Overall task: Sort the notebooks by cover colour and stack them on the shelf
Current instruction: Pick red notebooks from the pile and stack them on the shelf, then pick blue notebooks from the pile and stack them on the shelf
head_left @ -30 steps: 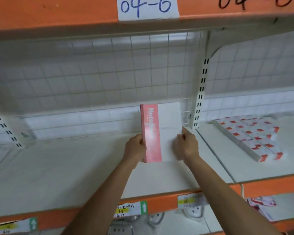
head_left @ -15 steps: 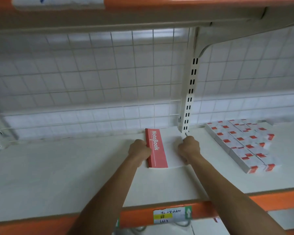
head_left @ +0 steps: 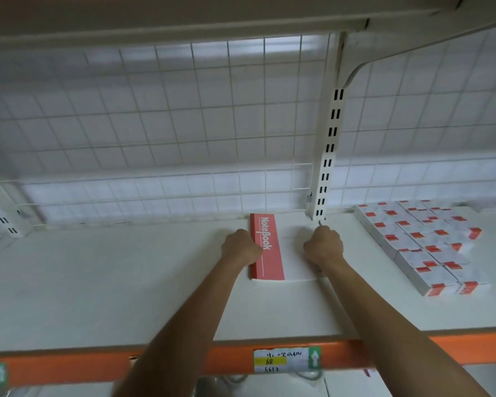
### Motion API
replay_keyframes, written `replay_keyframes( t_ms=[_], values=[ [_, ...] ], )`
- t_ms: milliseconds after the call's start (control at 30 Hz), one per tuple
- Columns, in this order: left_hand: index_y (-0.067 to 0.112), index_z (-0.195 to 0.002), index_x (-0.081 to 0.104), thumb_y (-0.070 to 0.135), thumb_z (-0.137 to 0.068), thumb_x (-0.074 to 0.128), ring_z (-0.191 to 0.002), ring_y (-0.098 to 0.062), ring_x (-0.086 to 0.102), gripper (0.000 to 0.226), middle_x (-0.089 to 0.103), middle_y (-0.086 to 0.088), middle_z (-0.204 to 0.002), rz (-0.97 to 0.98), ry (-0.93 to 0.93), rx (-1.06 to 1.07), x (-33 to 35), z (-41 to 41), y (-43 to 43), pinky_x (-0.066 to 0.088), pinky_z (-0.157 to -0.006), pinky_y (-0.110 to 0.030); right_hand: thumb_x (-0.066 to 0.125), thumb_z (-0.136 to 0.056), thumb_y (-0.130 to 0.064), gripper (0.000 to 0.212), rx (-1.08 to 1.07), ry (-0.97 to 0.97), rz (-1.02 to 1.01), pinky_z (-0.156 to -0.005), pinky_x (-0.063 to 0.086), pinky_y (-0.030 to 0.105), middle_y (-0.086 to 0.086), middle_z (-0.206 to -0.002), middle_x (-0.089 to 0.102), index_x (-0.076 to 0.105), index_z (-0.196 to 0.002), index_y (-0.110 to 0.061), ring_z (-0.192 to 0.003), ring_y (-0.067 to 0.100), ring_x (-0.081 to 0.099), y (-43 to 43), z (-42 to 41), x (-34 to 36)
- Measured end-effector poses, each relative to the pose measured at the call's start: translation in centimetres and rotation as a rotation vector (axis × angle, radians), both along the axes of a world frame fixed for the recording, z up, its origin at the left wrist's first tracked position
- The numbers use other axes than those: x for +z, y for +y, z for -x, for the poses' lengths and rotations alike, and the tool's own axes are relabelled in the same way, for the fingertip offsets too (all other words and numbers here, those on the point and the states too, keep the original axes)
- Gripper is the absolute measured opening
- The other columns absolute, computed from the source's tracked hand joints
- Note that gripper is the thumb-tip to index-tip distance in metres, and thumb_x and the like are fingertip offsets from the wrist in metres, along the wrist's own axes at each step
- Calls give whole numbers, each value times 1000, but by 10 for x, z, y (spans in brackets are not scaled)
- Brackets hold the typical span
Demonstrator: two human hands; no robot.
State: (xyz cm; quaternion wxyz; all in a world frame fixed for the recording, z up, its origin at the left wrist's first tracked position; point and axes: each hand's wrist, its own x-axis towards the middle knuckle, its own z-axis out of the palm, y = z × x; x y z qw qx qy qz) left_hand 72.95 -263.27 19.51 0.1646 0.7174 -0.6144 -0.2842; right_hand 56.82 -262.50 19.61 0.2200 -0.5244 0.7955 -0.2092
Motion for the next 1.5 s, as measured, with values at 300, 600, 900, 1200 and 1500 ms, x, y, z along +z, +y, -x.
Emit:
replay_keyframes(
  t_ms=[300, 600, 900, 1200, 1500],
  values=[
    [8, -72, 52, 19, -92, 49, -84, -25, 61, 22, 59, -7, -81, 90, -148, 35, 10, -5, 5, 41, -63, -25, 45, -87, -7, 33, 70, 154, 179, -93, 39, 37, 15, -126, 48, 52, -119, -4, -118, 32, 40, 10, -24, 10],
    [13, -131, 51, 35, -98, 41, -121, -27, 48, 41, 53, -10, -129, 289, -377, 103, 13, -94, 20, 41, -98, -36, 46, -94, -26, 41, 450, 128, 278, -105, 33, 34, 9, -136, 52, 51, -132, -12, -127, 28, 43, 11, -139, 13],
    [16, -135, 44, 39, -99, 38, -123, -26, 43, 43, 49, -7, -133, 276, -527, 259, 12, -273, 54, 40, -96, -38, 46, -95, -28, 47, 727, 74, 290, -106, 36, 36, 6, -142, 46, 43, -138, -11, -132, 26, 39, 25, -326, 9],
    [11, -128, 47, 39, -95, 46, -122, -28, 42, 43, 44, -12, -133, 255, -572, 425, 9, -476, 83, 40, -97, -39, 48, -94, -27, 48, 826, -28, 228, -104, 37, 35, 9, -141, 47, 43, -138, -10, -129, 27, 42, 44, -528, 1],
    [4, -138, 34, 42, -95, 42, -134, -37, 30, 58, 31, -25, -145, 43, -549, 688, -14, -602, 91, 32, -107, -46, 47, -91, -23, 41, 883, -83, 161, -93, 42, 32, 11, -128, 55, 48, -130, -9, -122, 29, 47, 54, -628, -8]
  ],
)
